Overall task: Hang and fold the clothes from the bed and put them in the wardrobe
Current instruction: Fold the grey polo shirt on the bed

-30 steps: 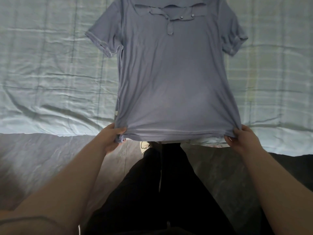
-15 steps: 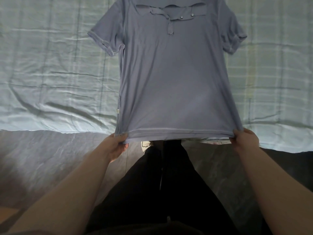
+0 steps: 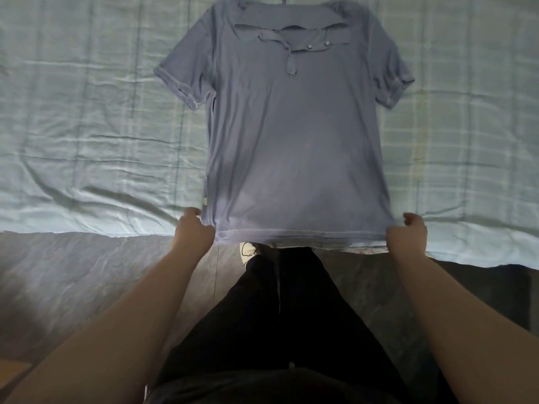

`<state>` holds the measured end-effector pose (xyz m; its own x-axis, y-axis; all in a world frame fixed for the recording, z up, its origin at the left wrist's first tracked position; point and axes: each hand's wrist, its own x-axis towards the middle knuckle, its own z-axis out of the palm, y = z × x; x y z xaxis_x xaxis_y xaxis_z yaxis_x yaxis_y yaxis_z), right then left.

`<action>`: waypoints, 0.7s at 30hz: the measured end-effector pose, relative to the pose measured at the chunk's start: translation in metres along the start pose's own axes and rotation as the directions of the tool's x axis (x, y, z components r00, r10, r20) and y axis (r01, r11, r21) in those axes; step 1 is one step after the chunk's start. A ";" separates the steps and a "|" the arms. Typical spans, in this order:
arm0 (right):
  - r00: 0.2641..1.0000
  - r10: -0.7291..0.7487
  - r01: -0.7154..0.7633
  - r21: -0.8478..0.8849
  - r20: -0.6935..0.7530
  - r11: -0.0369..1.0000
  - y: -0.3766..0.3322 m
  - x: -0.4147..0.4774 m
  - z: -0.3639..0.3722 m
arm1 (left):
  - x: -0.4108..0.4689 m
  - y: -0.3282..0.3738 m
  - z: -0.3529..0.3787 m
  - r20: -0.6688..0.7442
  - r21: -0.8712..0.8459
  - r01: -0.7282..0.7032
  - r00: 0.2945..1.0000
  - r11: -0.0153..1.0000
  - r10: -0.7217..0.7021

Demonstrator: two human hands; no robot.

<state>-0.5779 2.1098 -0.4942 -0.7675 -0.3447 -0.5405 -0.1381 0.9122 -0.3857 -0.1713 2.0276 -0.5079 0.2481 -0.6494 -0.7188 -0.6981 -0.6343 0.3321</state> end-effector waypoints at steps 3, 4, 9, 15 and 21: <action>0.988 -0.128 0.129 0.000 0.082 0.992 -0.029 -0.016 -0.007 | -0.015 0.038 -0.003 0.079 0.078 -0.181 0.981 0.980 0.175; 0.981 -0.170 0.171 -0.008 0.098 0.985 -0.041 -0.019 -0.009 | -0.020 0.054 -0.001 0.097 0.111 -0.245 0.967 0.963 0.235; 0.883 -0.432 0.453 -0.095 0.182 0.887 -0.090 -0.009 -0.007 | -0.021 0.142 0.026 0.182 0.250 -0.560 0.829 0.790 0.530; 0.721 -0.635 0.691 -0.221 0.277 0.689 -0.126 0.080 0.015 | 0.018 0.252 0.083 0.293 0.481 -0.735 0.648 0.478 0.703; 0.727 -0.663 0.686 -0.198 0.179 0.700 -0.174 0.186 0.011 | 0.078 0.358 0.146 0.314 0.525 -0.755 0.601 0.393 0.735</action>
<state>-0.6897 1.8843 -0.5353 -0.3546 -0.8948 -0.2714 -0.7473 0.4457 -0.4929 -0.5003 1.8108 -0.5339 -0.5749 -0.7247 -0.3799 -0.8142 0.4611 0.3526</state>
